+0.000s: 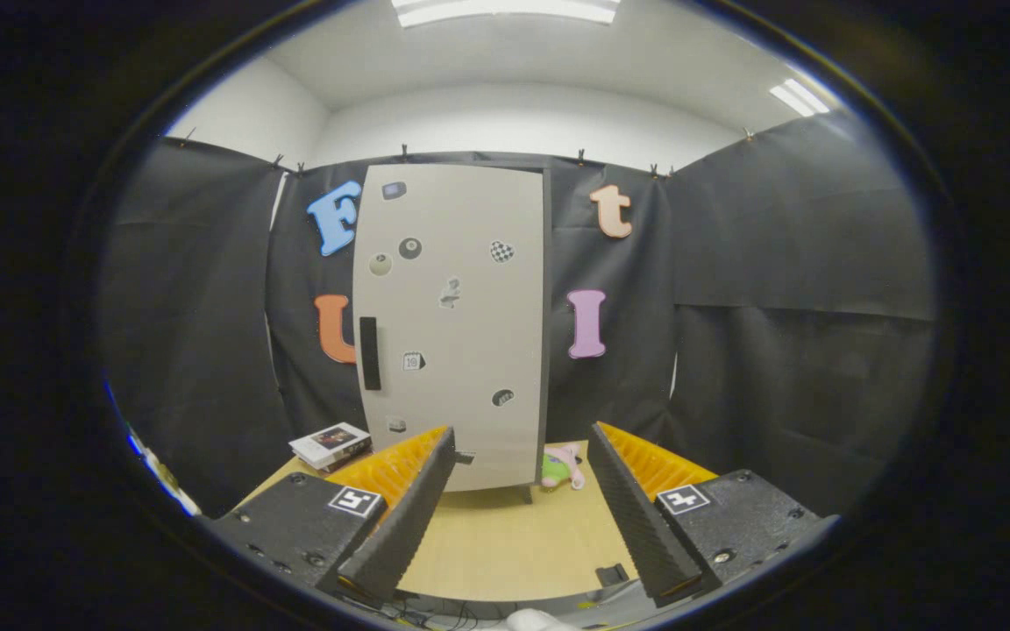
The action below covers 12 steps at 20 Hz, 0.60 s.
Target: Open the shoe cabinet door, grab the shoes and put them into the shoe cabinet, then close the shoe cabinet door.
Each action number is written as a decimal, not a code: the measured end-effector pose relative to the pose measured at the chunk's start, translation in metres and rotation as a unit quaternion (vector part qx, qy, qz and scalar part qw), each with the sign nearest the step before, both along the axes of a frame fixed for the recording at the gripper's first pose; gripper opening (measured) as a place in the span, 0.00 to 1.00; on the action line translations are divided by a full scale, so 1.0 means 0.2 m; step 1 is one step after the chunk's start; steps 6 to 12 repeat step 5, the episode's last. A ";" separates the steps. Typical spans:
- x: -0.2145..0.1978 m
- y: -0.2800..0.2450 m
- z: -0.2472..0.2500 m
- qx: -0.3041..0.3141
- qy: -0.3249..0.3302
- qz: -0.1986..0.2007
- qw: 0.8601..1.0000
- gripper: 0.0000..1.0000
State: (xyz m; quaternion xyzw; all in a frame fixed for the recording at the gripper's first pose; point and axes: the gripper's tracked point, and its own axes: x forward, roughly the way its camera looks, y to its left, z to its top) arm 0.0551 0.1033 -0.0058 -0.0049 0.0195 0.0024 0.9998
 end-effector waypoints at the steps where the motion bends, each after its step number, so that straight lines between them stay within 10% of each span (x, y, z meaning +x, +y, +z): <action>1: 0.00 0.01 -0.01 -0.001 0.002 0.000 1.000 0.99; 12: -0.01 0.02 -0.02 -0.005 0.005 0.001 1.000 0.99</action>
